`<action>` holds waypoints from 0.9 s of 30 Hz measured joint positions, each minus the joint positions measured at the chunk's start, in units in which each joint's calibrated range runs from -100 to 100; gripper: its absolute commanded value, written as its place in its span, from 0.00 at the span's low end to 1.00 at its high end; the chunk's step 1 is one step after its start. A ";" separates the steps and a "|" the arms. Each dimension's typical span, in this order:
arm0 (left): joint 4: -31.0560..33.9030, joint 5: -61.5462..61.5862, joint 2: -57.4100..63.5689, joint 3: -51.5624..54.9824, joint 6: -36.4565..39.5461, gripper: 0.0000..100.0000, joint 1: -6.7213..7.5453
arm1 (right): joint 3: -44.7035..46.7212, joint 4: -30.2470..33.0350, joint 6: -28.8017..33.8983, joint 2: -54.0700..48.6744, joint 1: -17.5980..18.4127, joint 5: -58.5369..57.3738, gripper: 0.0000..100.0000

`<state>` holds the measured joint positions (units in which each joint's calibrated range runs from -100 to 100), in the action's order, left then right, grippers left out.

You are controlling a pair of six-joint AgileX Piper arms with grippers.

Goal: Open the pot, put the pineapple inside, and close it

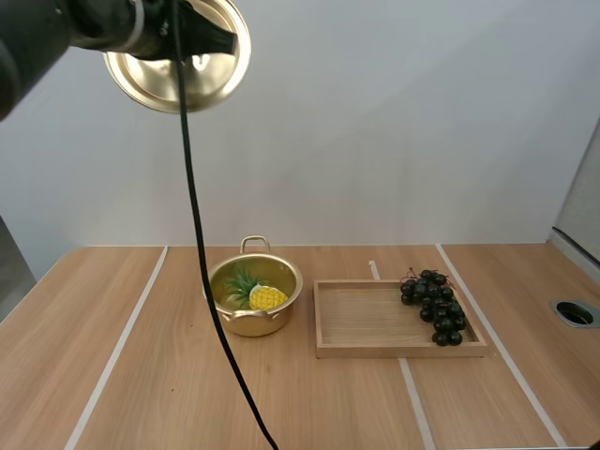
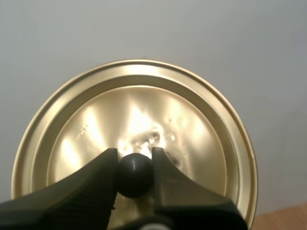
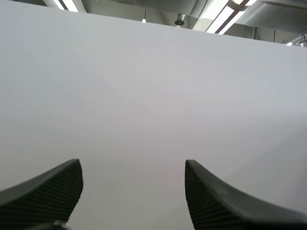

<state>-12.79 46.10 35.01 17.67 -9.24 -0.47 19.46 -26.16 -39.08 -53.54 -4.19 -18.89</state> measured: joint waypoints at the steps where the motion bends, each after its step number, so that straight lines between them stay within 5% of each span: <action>1: -2.57 4.31 -1.20 0.03 -2.90 0.00 0.00 | 0.00 0.00 0.00 0.00 0.00 -0.57 1.00; 7: -12.04 26.02 -9.26 0.17 -13.80 0.00 0.00 | 0.00 1.00 0.00 0.00 0.00 -1.23 1.00; 16: -12.96 44.53 -20.66 0.29 -18.14 0.00 0.00 | 0.00 3.49 -0.12 0.00 0.00 -1.38 1.00; 27: -13.18 36.42 -27.92 6.65 -21.03 0.00 0.00 | 0.00 4.91 -0.12 0.00 0.00 -1.38 1.00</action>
<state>-25.97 82.52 7.09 24.32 -30.28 -0.47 19.46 -21.25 -39.20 -53.54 -4.19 -20.26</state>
